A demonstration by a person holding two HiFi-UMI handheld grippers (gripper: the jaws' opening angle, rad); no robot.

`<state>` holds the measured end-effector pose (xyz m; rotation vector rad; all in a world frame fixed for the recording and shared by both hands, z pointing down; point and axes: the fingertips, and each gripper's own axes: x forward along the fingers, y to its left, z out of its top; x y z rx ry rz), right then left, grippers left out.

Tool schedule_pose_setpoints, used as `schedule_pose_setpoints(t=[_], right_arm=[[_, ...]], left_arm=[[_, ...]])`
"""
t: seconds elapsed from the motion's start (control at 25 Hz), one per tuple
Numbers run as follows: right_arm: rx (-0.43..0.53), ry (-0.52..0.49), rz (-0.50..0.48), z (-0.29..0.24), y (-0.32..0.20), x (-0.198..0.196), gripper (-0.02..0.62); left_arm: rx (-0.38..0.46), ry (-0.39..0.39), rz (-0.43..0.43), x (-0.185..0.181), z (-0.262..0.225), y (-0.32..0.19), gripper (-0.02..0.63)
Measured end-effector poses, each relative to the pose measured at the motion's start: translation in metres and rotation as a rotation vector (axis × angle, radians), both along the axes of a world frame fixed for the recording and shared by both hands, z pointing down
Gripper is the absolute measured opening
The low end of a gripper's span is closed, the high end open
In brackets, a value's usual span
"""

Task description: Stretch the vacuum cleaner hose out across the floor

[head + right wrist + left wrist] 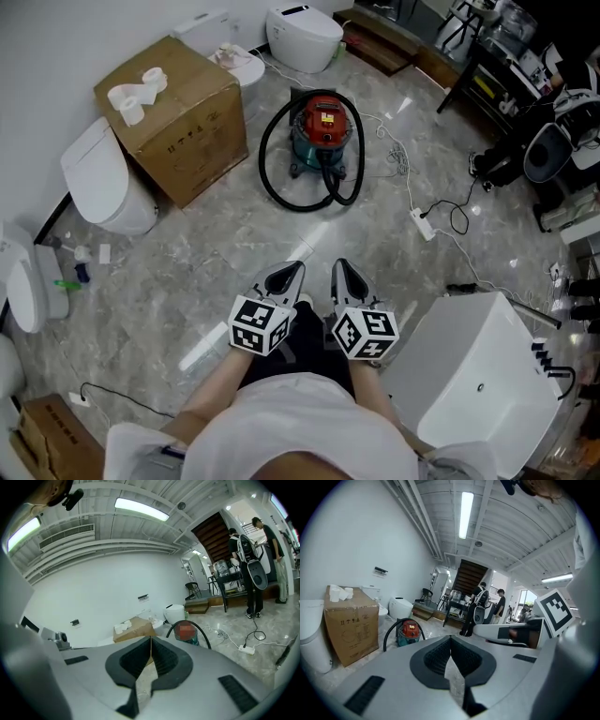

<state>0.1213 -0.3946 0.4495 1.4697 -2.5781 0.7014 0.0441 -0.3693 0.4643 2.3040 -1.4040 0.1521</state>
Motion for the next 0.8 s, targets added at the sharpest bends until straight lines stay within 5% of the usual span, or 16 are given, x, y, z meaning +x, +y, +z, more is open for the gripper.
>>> schedule_pose_setpoints(t=[0.8], right_arm=[[-0.021, 0.011, -0.05, 0.012, -0.135, 0.008, 0.015]], left_arm=[[-0.001, 0.012, -0.053, 0.014, 0.004, -0.129, 0.008]])
